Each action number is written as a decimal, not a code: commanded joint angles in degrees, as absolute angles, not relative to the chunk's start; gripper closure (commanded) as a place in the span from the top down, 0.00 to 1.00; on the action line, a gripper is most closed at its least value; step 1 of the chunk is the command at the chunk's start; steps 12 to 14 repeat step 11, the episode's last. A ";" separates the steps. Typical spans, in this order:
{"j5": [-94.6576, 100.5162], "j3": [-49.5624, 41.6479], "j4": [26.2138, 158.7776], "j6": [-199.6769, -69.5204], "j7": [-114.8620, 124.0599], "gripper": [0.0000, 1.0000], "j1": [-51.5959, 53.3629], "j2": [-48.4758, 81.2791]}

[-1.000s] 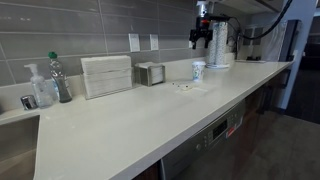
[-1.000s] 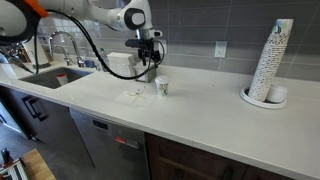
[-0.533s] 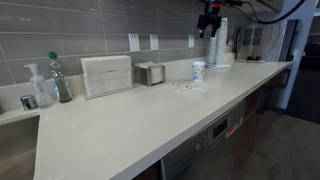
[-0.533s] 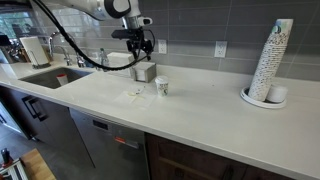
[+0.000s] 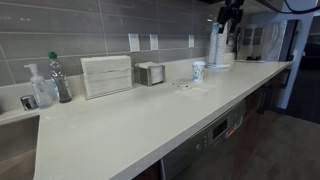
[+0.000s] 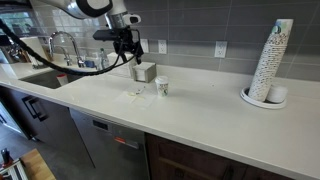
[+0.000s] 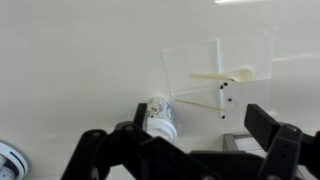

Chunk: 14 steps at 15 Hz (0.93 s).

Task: Put the lid on the cup

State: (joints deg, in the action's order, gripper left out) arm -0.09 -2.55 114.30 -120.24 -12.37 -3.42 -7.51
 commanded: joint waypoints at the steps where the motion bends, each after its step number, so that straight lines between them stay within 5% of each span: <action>1: -0.45 -4.26 126.80 -122.35 -12.79 1.00 -3.71 -18.17; 14: 0.07 -6.66 132.02 -122.49 -12.86 1.00 -3.60 -23.59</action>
